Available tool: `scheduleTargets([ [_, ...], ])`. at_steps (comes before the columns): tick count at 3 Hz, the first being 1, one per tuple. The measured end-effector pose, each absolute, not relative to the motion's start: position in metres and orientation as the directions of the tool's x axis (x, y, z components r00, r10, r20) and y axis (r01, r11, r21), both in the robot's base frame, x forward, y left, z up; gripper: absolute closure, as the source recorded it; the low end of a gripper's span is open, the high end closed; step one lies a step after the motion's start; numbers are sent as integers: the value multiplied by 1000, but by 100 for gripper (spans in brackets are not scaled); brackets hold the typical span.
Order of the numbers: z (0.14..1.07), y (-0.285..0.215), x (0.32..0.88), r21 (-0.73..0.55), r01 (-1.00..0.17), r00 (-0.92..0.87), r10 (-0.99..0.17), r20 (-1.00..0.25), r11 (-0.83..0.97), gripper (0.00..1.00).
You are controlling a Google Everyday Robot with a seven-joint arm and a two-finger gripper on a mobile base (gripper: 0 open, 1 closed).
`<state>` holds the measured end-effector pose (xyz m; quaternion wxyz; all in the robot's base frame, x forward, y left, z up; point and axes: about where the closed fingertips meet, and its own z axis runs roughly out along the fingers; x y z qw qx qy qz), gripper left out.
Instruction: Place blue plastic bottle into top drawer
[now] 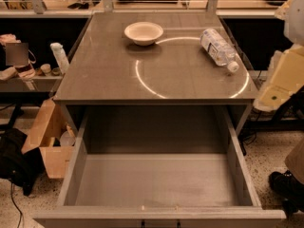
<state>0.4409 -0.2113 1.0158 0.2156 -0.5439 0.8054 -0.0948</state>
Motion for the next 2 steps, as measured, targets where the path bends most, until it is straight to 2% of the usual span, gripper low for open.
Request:
scheduleTargets([
  [1, 1022, -219, 452, -401, -754, -423, -851, -310, 521, 0],
  [2, 1022, -219, 452, -401, -754, -423, -851, -310, 521, 0],
])
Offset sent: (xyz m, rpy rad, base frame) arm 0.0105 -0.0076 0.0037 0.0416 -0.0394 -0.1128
